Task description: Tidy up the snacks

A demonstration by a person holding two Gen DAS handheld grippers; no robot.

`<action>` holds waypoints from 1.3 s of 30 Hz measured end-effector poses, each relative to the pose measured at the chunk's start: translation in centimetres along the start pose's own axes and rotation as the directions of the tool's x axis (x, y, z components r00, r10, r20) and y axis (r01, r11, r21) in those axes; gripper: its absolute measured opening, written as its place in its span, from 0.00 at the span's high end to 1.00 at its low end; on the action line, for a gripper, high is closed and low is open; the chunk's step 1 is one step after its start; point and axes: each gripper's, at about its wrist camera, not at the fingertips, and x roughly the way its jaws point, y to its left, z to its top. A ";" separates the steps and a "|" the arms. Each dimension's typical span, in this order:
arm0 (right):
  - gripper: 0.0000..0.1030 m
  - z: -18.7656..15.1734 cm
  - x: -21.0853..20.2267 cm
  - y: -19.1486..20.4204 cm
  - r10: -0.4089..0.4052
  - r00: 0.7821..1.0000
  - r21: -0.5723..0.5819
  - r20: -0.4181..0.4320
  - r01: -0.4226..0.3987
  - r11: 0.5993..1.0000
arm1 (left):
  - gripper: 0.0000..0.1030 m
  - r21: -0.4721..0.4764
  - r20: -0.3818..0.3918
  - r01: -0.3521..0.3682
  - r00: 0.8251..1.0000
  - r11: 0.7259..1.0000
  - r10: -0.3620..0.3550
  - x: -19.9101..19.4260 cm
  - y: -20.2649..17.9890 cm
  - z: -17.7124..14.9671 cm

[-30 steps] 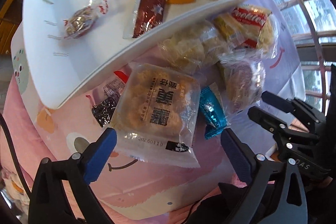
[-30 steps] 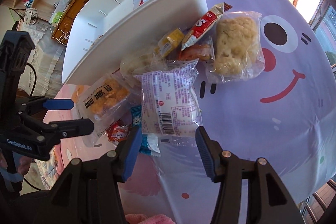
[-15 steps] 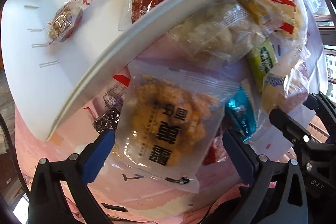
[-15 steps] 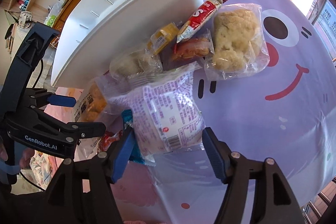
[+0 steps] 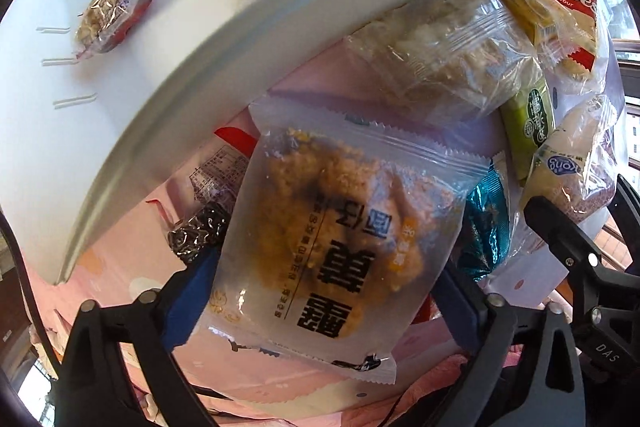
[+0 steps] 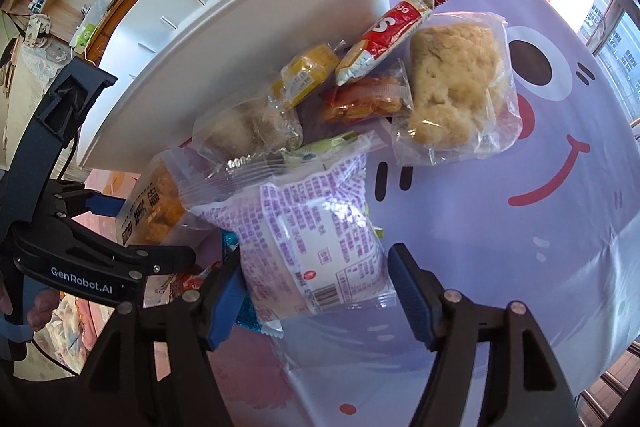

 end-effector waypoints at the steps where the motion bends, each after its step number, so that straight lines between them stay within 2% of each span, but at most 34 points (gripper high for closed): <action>1: 0.32 0.1 0.1 0.1 -0.002 1.000 -0.003 0.000 0.002 1.000 | 0.08 0.002 0.006 0.000 1.000 1.000 0.000 0.2 0.1 0.1; 12: 0.41 0.3 0.3 0.9 -0.003 1.000 -0.043 -0.008 0.003 0.999 | 0.23 -0.034 0.046 0.031 0.999 0.999 -0.029 -0.9 0.9 -0.4; 16: 0.44 0.4 0.1 0.9 0.000 1.000 -0.065 -0.016 -0.001 0.998 | 0.25 -0.064 0.064 0.041 0.997 0.997 -0.037 -1.4 1.2 -1.0; 30: 0.45 0.8 -1.8 1.0 0.041 0.999 -0.175 -0.031 -0.046 0.984 | 0.26 -0.207 0.162 0.085 0.985 0.975 -0.052 -5.6 1.9 -7.2; 39: 0.45 1.1 -3.6 2.4 0.086 0.995 -0.266 -0.048 -0.096 0.959 | 0.26 -0.298 0.263 0.138 0.963 0.944 -0.057 -10.1 1.8 -12.2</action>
